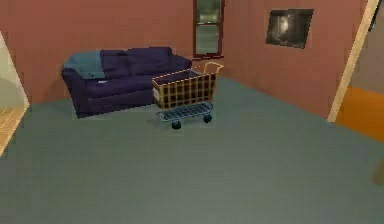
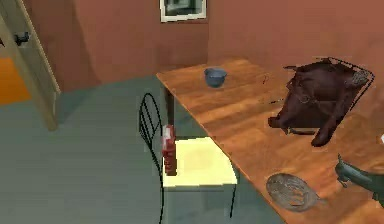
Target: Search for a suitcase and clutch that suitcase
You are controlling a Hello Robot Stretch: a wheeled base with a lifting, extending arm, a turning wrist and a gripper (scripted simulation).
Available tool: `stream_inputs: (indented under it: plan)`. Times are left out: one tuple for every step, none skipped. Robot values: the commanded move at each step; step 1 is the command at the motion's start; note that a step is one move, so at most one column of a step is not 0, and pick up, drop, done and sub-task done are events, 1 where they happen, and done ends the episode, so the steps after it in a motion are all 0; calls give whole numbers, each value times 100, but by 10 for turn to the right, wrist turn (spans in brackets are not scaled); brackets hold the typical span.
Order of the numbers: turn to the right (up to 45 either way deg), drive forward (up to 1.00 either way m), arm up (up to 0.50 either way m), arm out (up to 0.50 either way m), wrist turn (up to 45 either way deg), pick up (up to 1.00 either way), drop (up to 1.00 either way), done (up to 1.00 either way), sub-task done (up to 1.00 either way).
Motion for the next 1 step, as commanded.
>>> stream_inputs:
  plan:
    - [450,0,0,0,0,0,0,0,0]
